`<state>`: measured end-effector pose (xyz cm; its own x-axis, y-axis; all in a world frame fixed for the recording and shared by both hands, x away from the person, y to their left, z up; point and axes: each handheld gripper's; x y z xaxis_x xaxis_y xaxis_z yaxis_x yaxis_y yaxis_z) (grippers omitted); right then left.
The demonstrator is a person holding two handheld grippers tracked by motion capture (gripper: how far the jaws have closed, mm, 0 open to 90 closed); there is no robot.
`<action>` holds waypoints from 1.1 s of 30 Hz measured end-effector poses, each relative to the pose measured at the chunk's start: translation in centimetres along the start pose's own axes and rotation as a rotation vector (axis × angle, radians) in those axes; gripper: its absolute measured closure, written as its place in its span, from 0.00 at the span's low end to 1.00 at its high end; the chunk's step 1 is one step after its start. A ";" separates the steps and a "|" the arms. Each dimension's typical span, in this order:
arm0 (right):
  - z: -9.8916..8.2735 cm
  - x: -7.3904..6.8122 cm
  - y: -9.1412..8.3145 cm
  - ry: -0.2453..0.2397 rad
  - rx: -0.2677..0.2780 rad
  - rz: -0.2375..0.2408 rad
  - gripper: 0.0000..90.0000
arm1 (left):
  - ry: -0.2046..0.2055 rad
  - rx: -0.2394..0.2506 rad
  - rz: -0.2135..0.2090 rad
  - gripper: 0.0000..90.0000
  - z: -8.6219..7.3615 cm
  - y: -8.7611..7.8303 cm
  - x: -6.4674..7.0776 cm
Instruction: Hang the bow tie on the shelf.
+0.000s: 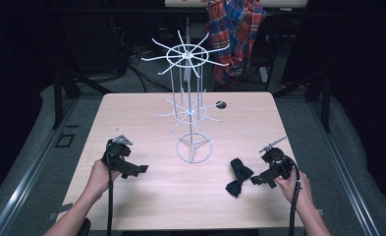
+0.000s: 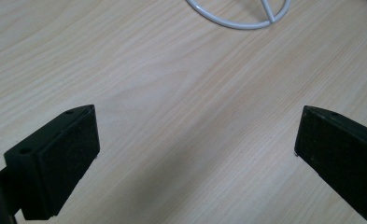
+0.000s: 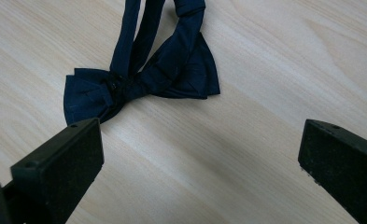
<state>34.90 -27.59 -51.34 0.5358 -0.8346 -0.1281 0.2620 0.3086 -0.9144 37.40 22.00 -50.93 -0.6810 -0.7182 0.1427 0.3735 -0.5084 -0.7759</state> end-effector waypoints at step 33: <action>1.9 -3.0 2.5 -0.093 -0.013 0.045 0.24 | 0.034 -0.020 -0.024 0.00 0.2 0.4 0.5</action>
<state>35.48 -23.47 -52.54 0.6190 -0.7740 -0.1333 0.2257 0.3379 -0.9137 37.29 21.33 -51.05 -0.7109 -0.6892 0.1404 0.3449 -0.5155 -0.7844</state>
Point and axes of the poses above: each handheld gripper's, and its own axes: y roughly forward along the jaws, z roughly out of its top, x roughly to its right, and after that the axes turned 1 degree about x, right-handed
